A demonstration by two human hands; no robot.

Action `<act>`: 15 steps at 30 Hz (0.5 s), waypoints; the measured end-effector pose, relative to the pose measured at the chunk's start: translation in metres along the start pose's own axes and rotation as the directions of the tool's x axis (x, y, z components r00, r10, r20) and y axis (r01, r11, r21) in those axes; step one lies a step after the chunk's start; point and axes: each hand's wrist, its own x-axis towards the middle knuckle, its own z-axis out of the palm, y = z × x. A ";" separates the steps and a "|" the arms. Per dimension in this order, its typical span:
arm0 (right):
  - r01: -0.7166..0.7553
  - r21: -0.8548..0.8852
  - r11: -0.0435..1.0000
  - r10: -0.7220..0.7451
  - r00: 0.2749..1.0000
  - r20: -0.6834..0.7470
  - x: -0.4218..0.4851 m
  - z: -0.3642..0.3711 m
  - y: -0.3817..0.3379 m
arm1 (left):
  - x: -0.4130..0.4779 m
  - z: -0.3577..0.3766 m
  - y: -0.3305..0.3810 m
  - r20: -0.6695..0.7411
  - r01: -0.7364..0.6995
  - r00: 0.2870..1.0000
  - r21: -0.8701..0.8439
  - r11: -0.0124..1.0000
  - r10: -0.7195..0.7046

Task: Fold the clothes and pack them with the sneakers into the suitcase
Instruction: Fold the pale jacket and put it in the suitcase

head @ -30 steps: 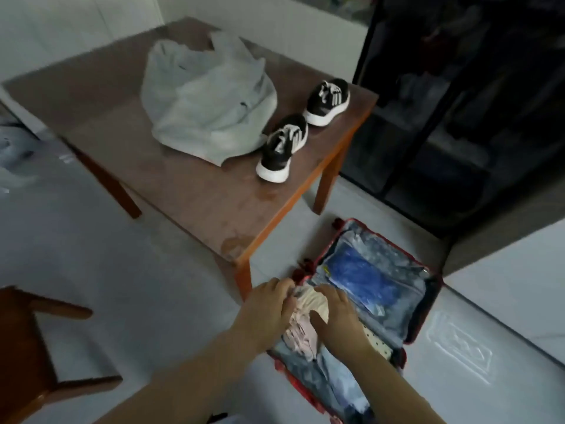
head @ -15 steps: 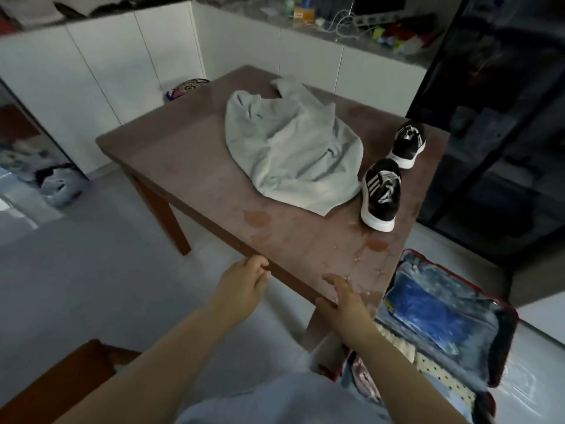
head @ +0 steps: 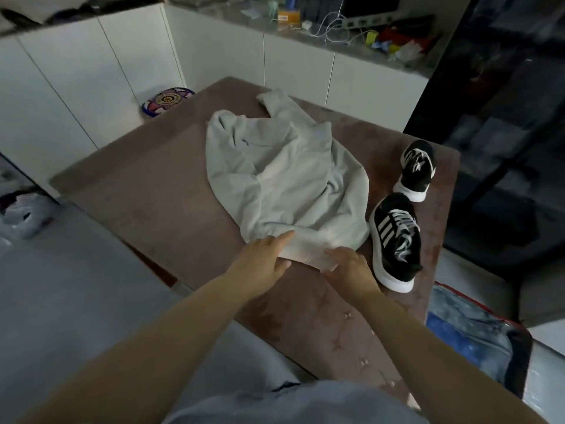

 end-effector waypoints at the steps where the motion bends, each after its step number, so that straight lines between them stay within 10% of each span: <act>1: -0.011 -0.058 0.998 0.012 1.000 0.018 0.008 0.003 0.002 | 0.009 0.001 -0.002 0.019 -0.001 1.000 0.009 1.000 0.000; 9: 0.197 -0.437 0.878 -0.284 0.948 -0.142 0.039 0.009 0.001 | 0.061 0.040 -0.024 0.246 -0.115 0.965 0.093 0.989 0.089; 15: 0.203 0.099 0.974 -0.136 0.878 -0.459 0.058 -0.068 -0.057 | 0.094 -0.022 -0.038 -0.105 -0.308 0.949 -0.124 0.943 0.296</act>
